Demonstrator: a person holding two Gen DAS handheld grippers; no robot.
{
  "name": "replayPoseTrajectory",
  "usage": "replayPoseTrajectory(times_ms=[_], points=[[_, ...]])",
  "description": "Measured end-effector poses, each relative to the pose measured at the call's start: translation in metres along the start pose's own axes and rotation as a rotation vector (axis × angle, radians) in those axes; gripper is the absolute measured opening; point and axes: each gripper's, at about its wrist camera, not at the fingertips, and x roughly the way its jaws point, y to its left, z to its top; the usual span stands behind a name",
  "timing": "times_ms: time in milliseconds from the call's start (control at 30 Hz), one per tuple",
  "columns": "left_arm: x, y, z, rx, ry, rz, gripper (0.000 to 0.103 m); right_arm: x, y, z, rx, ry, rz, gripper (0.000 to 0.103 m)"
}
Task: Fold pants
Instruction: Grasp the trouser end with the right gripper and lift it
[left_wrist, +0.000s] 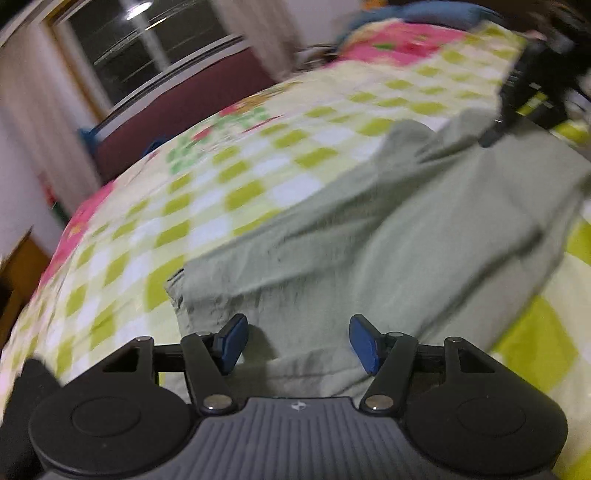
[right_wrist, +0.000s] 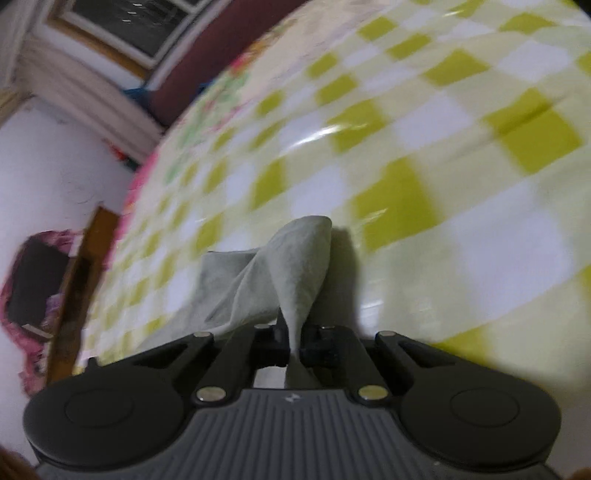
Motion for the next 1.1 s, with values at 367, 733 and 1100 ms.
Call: replayPoseTrajectory(times_ms=[367, 733, 1100], points=[[-0.022, -0.01, 0.007, -0.019, 0.001, 0.056, 0.075, -0.002, 0.004, -0.022, -0.053, 0.039, 0.071, 0.024], [-0.001, -0.037, 0.025, -0.001, 0.034, -0.007, 0.078, -0.043, -0.024, -0.003, 0.002, -0.028, -0.014, 0.004], [0.013, -0.043, 0.04, -0.032, -0.029, 0.033, 0.08, -0.032, -0.029, -0.01, -0.005, -0.002, 0.045, 0.031]])
